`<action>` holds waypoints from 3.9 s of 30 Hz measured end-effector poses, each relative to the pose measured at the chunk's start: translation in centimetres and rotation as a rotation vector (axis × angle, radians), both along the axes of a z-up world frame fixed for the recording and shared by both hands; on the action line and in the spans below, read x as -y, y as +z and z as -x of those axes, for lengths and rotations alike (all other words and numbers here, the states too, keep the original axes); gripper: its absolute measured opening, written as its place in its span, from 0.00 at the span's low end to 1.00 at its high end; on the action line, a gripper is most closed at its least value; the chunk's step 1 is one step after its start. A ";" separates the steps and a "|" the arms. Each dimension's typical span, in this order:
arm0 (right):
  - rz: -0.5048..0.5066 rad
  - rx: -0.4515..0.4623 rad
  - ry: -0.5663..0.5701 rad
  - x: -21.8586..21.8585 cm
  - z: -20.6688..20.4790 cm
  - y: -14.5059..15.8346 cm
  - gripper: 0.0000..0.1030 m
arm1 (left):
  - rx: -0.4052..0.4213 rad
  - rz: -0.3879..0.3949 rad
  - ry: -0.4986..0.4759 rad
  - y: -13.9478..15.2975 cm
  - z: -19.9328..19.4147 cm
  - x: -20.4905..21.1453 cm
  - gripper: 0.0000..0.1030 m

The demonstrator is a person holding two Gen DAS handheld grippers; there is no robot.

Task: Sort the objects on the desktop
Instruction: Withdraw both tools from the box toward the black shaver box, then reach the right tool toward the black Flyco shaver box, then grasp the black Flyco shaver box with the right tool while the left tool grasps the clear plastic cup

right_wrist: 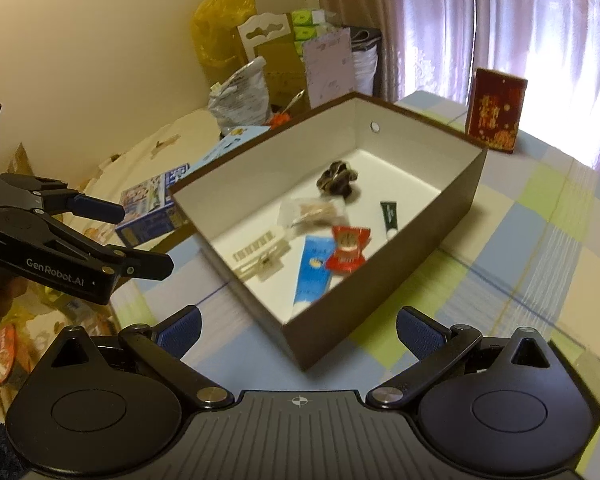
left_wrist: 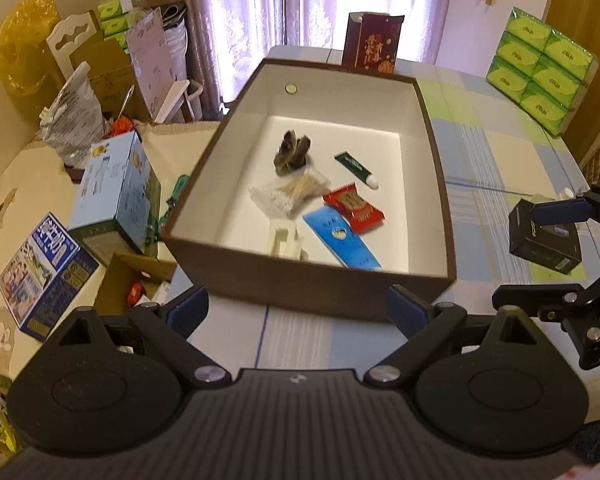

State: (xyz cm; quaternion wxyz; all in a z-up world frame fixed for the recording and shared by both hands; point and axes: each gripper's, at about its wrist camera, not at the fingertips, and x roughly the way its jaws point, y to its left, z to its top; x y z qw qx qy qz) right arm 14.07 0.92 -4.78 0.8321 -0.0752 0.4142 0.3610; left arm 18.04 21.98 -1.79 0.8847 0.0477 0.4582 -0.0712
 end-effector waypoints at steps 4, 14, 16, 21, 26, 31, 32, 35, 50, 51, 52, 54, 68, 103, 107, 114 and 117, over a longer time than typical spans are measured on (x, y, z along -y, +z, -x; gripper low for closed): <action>-0.006 -0.012 0.019 0.9 0.7 -0.2 0.98 | -0.012 -0.004 0.018 -0.2 1.0 0.9 0.91; -0.004 -0.044 0.043 4.0 1.8 -0.5 0.98 | -0.037 -0.011 0.047 -0.3 3.0 3.9 0.91; -0.003 -0.047 0.045 4.8 2.0 -0.5 0.98 | -0.042 -0.012 0.051 -0.4 3.3 4.7 0.91; -0.001 -0.058 0.042 6.9 2.2 -0.6 0.98 | -0.048 -0.010 0.057 -0.6 4.1 6.7 0.91; 0.002 -0.067 0.024 9.4 2.4 -0.7 0.98 | -0.061 -0.007 0.039 -0.9 4.5 9.3 0.91; 0.009 -0.090 -0.025 12.3 2.5 -1.1 0.98 | -0.074 0.000 -0.008 -1.4 4.5 12.4 0.91; 0.009 -0.096 -0.037 12.9 2.6 -1.1 0.98 | -0.077 0.001 -0.020 -1.6 4.4 13.1 0.91; 0.008 -0.108 -0.082 14.9 2.6 -1.2 0.98 | -0.085 0.007 -0.051 -2.0 4.2 14.9 0.91; 0.044 -0.106 -0.384 24.6 2.6 -1.6 0.98 | -0.112 0.048 -0.218 -4.5 2.2 22.7 0.91; 0.052 -0.102 -0.397 25.1 2.5 -1.7 0.98 | -0.114 0.052 -0.233 -4.8 2.0 23.3 0.91; 0.059 -0.101 -0.412 25.7 2.5 -1.8 0.98 | -0.117 0.057 -0.249 -5.1 1.8 23.9 0.91; 0.069 -0.104 -0.446 26.8 2.3 -2.3 0.98 | -0.124 0.057 -0.275 -5.6 1.5 25.1 0.91; 0.094 -0.125 -0.652 33.0 -0.1 -6.8 0.87 | -0.154 0.025 -0.333 -8.2 -1.7 29.6 0.91; 0.088 0.096 -0.066 23.1 -5.7 -10.5 0.93 | -0.134 -0.035 -0.206 -8.2 -8.8 23.8 0.91; 0.096 0.108 -0.051 22.7 -6.0 -11.1 0.78 | -0.142 -0.042 -0.211 -8.6 -9.3 24.0 0.91; 0.118 0.071 -0.045 25.0 -2.1 -10.4 0.78 | -0.155 -0.038 -0.242 -9.0 -9.2 24.5 0.91; 0.140 0.032 -0.048 27.1 0.2 -10.0 0.78 | -0.160 -0.037 -0.261 -9.2 -9.0 24.9 0.91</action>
